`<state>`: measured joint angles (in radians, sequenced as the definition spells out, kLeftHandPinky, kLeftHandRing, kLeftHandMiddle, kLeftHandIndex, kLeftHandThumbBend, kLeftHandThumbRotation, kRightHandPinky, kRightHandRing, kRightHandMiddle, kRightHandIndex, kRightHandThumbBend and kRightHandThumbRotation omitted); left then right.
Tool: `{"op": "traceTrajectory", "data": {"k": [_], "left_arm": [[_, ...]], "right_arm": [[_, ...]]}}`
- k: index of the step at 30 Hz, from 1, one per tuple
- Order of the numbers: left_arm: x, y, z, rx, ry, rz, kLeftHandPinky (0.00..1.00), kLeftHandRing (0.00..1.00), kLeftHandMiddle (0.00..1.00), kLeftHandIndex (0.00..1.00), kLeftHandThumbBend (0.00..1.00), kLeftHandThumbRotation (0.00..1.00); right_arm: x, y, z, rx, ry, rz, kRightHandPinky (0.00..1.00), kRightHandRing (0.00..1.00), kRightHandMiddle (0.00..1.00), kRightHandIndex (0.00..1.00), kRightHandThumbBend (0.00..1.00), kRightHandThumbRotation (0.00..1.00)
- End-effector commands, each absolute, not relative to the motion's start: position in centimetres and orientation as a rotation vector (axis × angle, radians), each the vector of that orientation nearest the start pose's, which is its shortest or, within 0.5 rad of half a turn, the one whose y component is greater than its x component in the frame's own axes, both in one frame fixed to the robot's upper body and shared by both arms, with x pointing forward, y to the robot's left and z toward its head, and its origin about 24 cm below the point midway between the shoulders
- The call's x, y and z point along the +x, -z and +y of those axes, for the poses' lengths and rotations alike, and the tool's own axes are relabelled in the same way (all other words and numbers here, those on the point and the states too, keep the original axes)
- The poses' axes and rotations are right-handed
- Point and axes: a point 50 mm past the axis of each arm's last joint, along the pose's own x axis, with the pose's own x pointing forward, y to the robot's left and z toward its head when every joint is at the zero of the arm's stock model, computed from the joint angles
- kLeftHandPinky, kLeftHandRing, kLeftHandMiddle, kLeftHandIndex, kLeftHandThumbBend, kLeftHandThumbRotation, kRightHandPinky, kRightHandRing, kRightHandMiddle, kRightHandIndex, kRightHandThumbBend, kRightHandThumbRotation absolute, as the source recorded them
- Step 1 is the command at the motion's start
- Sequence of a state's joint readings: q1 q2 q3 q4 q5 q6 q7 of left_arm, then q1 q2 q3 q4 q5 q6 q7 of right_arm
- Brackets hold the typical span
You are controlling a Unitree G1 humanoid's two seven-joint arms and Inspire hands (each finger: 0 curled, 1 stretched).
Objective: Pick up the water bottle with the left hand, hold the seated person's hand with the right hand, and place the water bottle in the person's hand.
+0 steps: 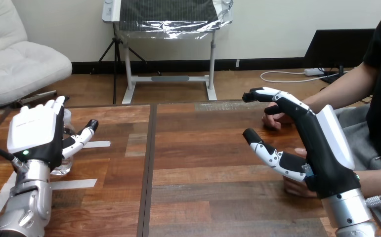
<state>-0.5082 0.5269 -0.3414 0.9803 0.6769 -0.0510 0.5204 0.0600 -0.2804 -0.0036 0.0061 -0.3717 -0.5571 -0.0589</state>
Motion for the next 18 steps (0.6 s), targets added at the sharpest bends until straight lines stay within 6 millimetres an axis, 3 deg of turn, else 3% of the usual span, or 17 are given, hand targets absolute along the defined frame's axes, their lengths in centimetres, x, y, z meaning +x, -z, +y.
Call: {"op": "traceTrajectory", "data": {"k": [1,18], "left_arm": [[31.14,-1.01,26.53,1.415,-0.164,0.138,0.95,0.90,0.91,0.92,0.50,1.00],[30.94,-0.87,27.07,1.403,-0.183,0.169,0.94,0.90,0.91,0.91,0.47,1.00]], "right_arm": [[23.71,-10.08,-17.44,-0.628,-0.113,-0.594,0.70,0.79,0.80,0.72,0.38,0.15],[23.77,-10.12,-17.39,-0.625,-0.113,-0.602,0.69,0.79,0.80,0.71,0.39,0.13]]}}
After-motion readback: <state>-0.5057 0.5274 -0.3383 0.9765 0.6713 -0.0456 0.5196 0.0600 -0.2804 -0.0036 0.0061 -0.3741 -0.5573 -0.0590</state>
